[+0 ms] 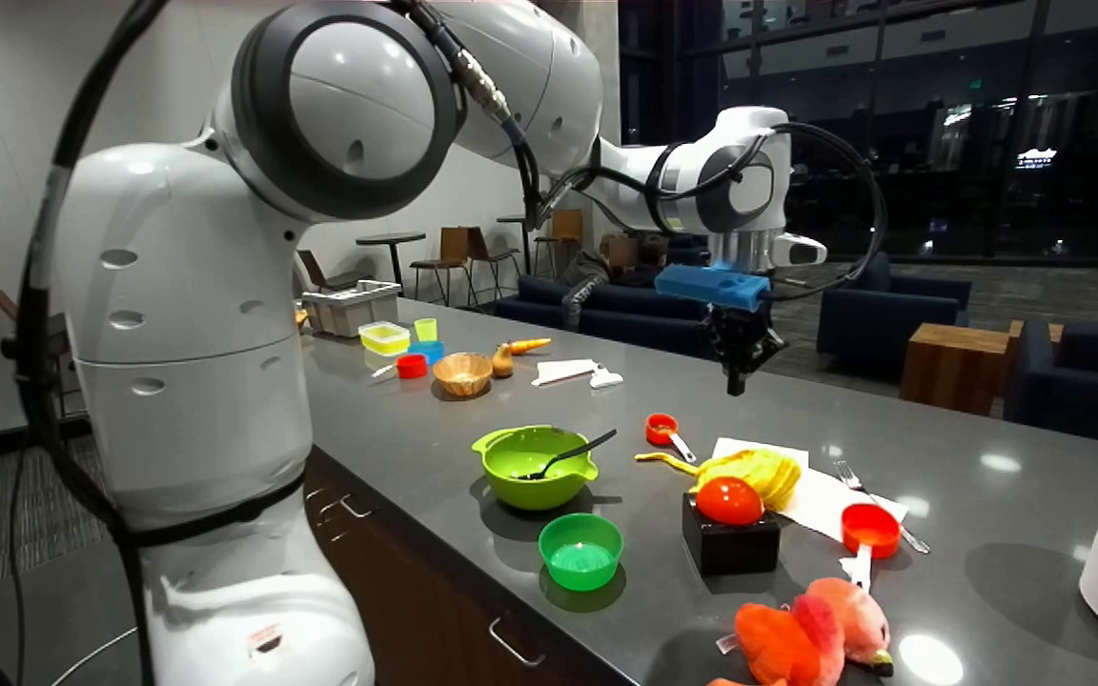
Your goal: Press the orange button
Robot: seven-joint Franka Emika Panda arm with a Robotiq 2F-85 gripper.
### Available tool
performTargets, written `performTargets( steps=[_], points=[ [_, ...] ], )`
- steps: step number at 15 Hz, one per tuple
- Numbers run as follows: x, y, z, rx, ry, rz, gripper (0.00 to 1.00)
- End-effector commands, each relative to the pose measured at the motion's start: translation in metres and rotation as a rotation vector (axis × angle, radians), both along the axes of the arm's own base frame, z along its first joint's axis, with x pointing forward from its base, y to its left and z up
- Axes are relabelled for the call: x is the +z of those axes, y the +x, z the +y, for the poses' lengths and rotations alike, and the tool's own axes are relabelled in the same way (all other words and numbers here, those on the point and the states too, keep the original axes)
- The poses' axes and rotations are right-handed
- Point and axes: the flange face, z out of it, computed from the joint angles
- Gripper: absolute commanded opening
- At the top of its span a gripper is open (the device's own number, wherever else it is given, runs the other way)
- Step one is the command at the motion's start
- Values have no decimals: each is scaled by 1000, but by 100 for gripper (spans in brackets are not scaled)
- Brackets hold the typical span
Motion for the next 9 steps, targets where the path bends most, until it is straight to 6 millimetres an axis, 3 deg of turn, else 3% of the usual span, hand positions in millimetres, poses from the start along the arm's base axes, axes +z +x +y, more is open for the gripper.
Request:
performTargets(
  steps=[1,9],
  points=[
    [5,-2,1,-39,-3,45,0],
    [7,-2,0,-94,-47,69,0]
  ],
)
